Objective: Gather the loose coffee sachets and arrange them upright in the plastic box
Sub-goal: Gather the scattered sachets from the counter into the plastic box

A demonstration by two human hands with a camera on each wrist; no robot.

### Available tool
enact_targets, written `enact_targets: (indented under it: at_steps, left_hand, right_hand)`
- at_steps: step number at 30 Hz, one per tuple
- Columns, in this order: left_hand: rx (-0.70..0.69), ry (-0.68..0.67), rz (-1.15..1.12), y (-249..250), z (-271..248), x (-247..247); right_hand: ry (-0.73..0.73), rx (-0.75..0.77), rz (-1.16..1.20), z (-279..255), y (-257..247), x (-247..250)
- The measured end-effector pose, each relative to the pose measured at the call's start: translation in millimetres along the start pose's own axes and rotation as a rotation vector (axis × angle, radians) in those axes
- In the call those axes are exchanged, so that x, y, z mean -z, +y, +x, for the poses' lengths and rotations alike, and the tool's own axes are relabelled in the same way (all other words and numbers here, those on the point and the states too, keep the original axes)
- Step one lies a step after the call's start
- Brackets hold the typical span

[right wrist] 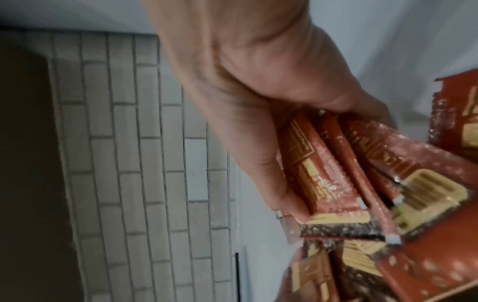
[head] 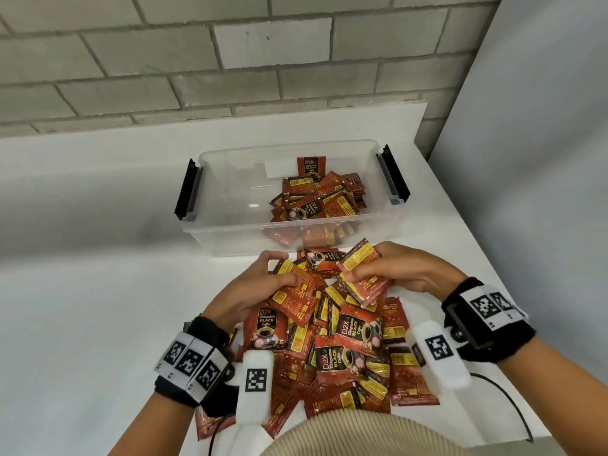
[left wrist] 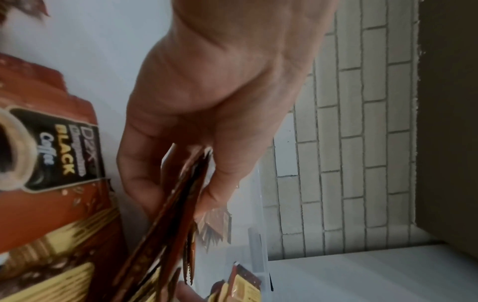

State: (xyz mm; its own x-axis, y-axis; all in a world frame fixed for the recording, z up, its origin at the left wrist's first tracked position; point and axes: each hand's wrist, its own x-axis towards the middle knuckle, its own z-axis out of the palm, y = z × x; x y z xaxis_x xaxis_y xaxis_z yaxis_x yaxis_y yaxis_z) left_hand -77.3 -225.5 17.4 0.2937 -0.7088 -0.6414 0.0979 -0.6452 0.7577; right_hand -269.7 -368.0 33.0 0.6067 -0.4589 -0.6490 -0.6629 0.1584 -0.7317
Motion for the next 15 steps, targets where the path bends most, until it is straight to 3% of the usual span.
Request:
enact_targets:
  at_steps: [5,11,15]
  left_hand:
    - [0.010,0.011,0.046,6,8,-6]
    - [-0.023,-0.011,0.174,12,12,-20]
    - [-0.001,-0.064,0.096,12,13,-15]
  right_hand:
    - [-0.028,-0.011,0.184,4,-5,0]
    - [0.012,-0.016,0.179,15,-11,-22]
    - [0.025,-0.030,0.192,12,-6,-21]
